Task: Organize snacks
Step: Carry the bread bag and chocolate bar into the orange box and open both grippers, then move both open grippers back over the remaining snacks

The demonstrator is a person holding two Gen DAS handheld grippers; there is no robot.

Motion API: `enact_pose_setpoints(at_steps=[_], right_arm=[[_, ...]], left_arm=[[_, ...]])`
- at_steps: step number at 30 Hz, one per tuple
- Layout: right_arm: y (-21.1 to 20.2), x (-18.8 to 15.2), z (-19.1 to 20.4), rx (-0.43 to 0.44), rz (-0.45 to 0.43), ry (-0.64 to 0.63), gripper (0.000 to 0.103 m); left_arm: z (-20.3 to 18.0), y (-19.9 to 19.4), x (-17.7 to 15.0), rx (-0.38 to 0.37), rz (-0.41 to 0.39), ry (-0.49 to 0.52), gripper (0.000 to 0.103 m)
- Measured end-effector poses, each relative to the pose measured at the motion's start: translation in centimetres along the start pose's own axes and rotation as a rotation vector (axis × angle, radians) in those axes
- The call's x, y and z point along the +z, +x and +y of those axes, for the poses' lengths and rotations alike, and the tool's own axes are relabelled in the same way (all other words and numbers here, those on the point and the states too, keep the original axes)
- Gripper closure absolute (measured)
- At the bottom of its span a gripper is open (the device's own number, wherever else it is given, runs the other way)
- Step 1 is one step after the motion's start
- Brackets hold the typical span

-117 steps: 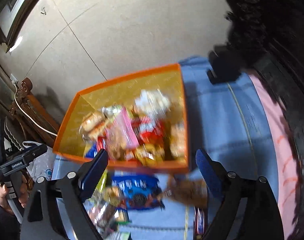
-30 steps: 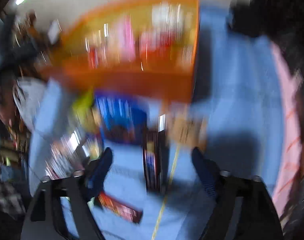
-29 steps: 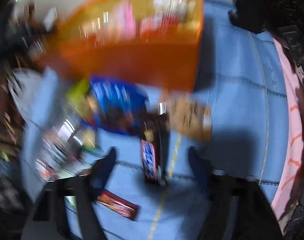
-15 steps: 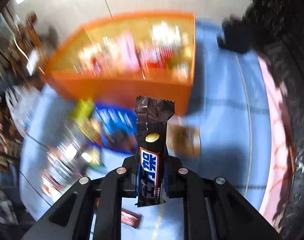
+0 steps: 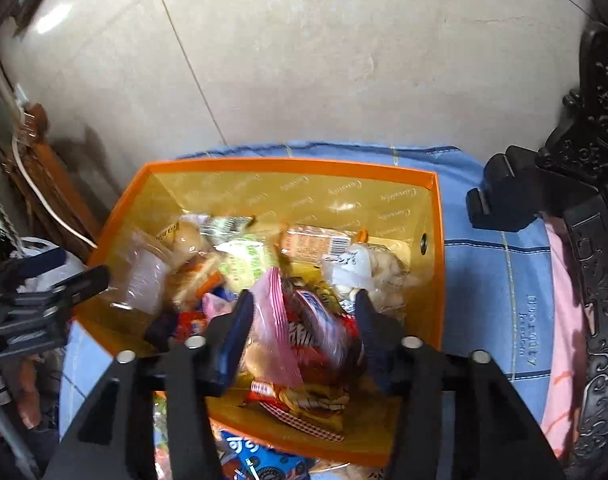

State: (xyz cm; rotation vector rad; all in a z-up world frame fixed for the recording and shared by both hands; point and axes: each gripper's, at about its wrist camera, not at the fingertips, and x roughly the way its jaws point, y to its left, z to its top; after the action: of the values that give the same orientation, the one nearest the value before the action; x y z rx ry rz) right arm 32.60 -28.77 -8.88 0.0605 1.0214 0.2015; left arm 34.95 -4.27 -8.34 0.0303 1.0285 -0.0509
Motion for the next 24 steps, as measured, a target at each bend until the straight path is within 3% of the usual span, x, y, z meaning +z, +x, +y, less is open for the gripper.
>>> enact_pose_setpoints(at_steps=[3, 8, 17, 24], right_arm=[[-1.4, -1.2, 0.1, 0.004, -0.03, 0.006, 0.038], [-5.0, -4.4, 0.2, -0.019, -0.083, 0.016, 0.015], [-7.7, -13.0, -1.3, -0.048, -0.031, 0.127, 0.006], [-7.3, -18.9, -1.6, -0.038, 0.063, 0.188, 0.006]], left_arm=[[0.2, -0.1, -1.0, -0.014, 0.018, 0.004, 0.008], [0.7, -2.0, -4.2, -0.017, 0.026, 0.017, 0.008], [1.6, -4.5, -13.2, -0.051, 0.091, -0.012, 0.008], [-0.6, -3.2, -20.3, -0.102, 0.192, 0.035, 0.008]])
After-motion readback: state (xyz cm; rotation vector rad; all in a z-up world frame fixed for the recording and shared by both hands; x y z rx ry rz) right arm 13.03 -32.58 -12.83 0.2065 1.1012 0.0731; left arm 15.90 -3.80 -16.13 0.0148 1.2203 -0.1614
